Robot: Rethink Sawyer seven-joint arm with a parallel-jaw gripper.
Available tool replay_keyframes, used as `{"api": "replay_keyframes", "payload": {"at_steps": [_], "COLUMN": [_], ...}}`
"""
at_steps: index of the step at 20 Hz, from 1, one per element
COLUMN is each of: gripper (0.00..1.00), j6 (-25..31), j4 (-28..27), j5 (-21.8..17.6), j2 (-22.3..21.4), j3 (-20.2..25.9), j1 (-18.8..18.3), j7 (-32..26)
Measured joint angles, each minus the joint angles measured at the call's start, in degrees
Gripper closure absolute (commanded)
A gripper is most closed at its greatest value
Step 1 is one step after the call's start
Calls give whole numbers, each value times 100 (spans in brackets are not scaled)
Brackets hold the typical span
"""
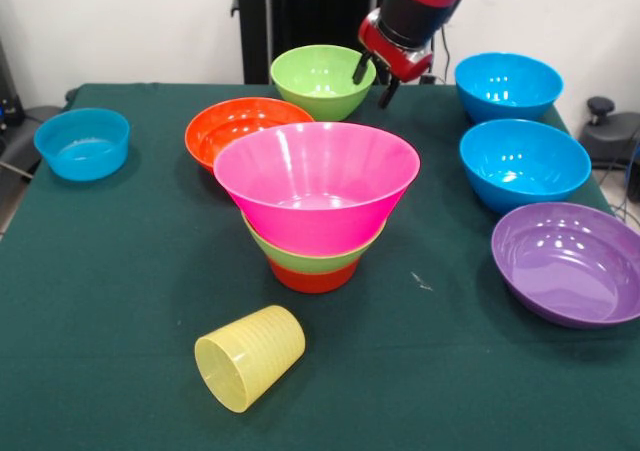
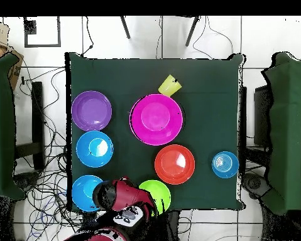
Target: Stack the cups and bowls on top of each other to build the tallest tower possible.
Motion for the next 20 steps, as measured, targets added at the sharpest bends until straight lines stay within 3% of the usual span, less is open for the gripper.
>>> {"api": "replay_keyframes", "payload": {"at_steps": [8,20], "gripper": [0,0], "j6": [-284,-287], "j4": [22,23], "j5": [1,2], "j2": [160,426], "j3": [29,-2], "j1": [-53,73], "j7": [1,1]}}
